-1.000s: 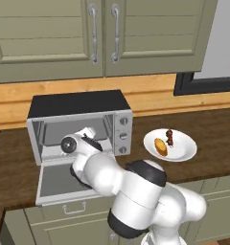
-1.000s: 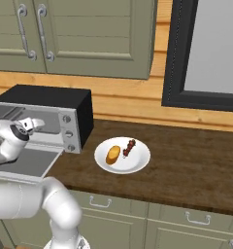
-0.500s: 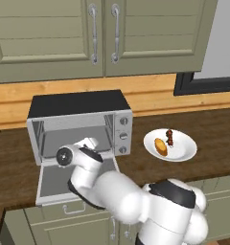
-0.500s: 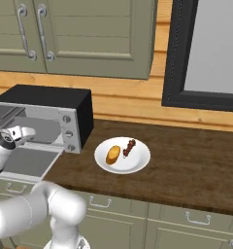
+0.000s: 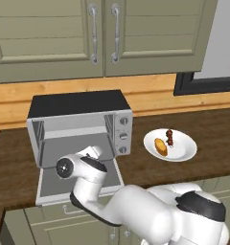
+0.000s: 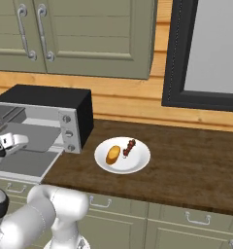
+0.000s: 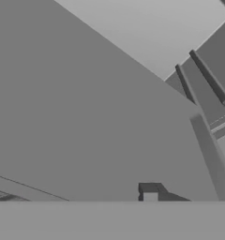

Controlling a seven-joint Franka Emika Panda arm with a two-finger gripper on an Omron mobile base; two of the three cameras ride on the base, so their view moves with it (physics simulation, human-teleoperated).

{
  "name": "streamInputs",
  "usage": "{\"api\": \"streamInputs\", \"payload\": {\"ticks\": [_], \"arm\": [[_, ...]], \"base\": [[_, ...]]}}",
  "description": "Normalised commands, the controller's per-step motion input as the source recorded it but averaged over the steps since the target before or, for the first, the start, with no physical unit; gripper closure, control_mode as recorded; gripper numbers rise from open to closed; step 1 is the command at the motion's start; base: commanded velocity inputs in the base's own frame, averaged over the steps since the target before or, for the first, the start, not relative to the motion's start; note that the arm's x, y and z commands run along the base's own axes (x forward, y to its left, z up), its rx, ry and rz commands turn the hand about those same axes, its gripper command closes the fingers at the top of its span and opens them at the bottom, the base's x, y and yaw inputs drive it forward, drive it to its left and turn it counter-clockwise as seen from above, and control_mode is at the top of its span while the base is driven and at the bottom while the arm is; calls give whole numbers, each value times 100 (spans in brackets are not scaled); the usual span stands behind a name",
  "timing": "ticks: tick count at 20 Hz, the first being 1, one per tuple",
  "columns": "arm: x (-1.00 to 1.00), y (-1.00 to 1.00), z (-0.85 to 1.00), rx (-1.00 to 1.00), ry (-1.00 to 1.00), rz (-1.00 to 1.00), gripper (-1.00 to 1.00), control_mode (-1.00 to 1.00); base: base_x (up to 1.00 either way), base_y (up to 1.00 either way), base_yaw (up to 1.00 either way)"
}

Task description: Pick up the kebab skewer and baguette bread, and place them inside the toaster oven. Close the toaster oven door and start by setting the timer.

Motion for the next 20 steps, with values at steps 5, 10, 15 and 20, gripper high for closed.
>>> {"api": "streamInputs", "payload": {"ticks": [5, 10, 15, 20], "arm": [[-36, -22, 66, 7, 10, -16, 100, -100], [-34, -6, 54, 6, 14, -18, -100, -100], [-9, -5, 69, 1, 12, -19, -100, -100], [-35, -9, 87, 3, 20, -29, -100, -100]], "base": [[0, 0, 0], [0, 0, 0], [0, 0, 0], [0, 0, 0]]}}
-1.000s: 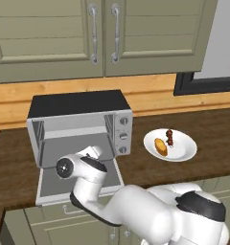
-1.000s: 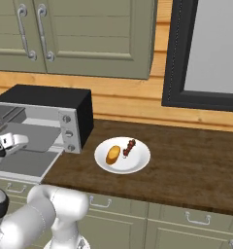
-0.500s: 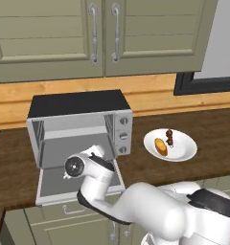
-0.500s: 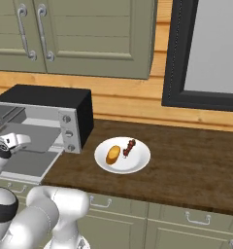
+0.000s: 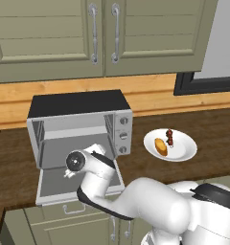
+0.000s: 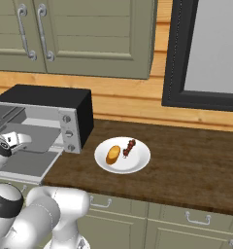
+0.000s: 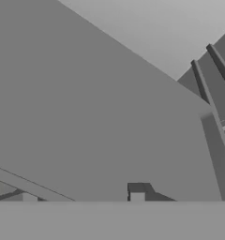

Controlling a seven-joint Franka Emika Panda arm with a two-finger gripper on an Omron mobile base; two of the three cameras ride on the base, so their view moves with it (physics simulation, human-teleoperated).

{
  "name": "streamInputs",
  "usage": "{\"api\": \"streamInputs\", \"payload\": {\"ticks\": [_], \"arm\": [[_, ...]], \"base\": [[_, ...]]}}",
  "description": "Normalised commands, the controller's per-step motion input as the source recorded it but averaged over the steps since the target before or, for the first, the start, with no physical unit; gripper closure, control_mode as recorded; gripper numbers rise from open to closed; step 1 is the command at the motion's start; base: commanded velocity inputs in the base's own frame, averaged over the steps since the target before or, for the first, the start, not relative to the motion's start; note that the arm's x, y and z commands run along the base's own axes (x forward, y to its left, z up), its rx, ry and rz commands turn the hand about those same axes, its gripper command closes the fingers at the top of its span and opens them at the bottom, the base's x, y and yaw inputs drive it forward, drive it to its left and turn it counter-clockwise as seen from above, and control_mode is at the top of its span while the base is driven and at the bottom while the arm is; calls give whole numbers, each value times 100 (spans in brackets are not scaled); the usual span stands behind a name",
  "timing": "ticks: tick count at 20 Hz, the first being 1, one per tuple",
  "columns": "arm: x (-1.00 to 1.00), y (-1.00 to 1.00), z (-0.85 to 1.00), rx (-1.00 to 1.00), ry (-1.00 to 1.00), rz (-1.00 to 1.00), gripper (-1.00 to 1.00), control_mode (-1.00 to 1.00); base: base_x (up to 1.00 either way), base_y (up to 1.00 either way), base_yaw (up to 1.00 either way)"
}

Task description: Pick up the kebab skewer and baguette bread, and place them inside the toaster oven. Close the toaster oven door and start by setting the timer.

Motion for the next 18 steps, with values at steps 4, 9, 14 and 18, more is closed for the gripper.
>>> {"api": "streamInputs", "payload": {"ticks": [4, 9, 14, 18], "arm": [[-12, -1, 45, 0, 4, -24, -100, -100], [0, 0, 28, 0, 1, -20, -100, -100], [-6, 0, 46, -3, 3, -17, -100, -100], [-23, 0, 22, -14, 0, -1, -100, -100]], "base": [[0, 0, 0], [0, 0, 0], [0, 0, 0], [0, 0, 0]]}}
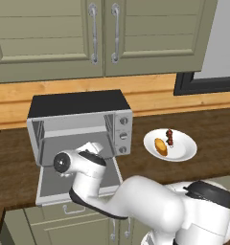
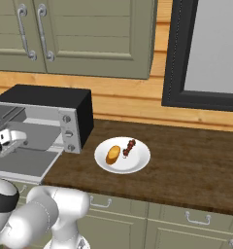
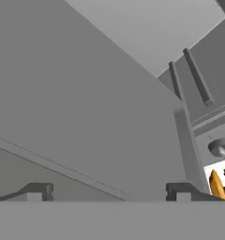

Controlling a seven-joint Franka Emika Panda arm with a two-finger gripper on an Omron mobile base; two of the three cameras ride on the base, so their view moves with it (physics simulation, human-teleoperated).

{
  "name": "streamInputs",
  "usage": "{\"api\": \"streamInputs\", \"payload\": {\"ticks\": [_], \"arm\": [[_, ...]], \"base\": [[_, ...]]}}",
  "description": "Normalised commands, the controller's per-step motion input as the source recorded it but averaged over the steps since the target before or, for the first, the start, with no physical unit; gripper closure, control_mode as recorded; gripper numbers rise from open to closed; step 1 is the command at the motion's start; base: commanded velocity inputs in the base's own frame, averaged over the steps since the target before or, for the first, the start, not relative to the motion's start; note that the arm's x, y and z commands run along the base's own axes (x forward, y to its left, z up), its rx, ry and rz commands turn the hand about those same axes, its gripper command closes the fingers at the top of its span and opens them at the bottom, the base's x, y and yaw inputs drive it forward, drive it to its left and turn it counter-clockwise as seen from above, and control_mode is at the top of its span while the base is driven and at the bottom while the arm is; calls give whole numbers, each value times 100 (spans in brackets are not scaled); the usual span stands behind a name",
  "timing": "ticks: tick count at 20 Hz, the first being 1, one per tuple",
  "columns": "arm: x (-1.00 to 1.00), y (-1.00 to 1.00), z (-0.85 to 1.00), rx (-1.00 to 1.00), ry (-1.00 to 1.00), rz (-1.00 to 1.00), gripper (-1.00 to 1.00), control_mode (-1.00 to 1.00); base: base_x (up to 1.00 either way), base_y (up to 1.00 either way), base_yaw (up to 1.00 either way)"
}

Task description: Pick up the kebab skewer and baguette bread, and place them inside the toaster oven. Close the toaster oven door and start by setting the timer.

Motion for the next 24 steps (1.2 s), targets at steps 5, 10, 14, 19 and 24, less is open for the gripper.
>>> {"api": "streamInputs", "payload": {"ticks": [5, 10, 14, 19, 24], "arm": [[-29, -1, 0, -15, -10, 0, -100, -100], [-71, -50, 43, -2, 1, -2, -100, -100], [-55, -91, 61, 12, 9, -5, -100, -100], [-19, -100, 46, 17, 16, -1, -100, -100], [-4, -100, 39, 20, 9, -3, -100, -100]], "base": [[0, 0, 0], [0, 0, 0], [0, 0, 0], [0, 0, 0], [0, 0, 0]]}}
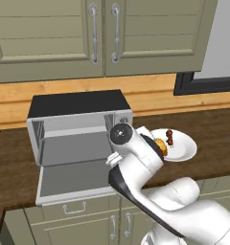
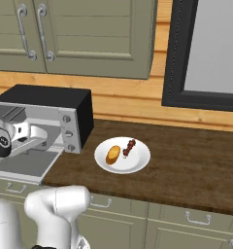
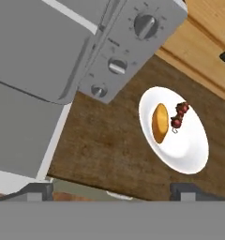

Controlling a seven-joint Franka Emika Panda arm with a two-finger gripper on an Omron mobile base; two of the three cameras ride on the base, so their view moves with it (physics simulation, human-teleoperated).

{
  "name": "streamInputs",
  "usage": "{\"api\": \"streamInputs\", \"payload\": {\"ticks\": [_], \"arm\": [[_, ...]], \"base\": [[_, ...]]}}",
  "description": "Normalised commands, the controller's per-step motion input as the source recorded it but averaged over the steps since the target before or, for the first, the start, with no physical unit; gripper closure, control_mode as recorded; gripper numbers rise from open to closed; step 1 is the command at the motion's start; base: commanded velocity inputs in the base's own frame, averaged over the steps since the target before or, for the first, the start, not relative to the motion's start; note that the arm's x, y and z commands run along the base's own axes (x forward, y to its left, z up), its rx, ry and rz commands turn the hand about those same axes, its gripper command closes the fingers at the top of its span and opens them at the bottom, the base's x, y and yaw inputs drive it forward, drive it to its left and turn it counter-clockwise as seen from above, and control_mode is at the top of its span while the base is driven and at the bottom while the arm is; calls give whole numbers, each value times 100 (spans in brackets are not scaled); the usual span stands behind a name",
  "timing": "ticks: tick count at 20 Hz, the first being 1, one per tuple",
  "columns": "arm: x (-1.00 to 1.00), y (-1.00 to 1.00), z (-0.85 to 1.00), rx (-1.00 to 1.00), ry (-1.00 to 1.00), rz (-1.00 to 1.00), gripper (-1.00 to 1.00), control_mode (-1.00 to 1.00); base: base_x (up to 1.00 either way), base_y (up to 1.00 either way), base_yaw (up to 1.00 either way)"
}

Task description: Pick up the kebab skewer and baguette bread, and place them inside the toaster oven. Close the toaster oven door and start by setting the timer.

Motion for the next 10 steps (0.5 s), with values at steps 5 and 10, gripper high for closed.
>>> {"api": "streamInputs", "payload": {"ticks": [5, 10], "arm": [[-11, -100, 21, 15, 5, -13, -100, -100], [-4, -100, 2, 18, 4, -23, -100, -100]], "base": [[0, 0, 0], [0, 0, 0]]}}
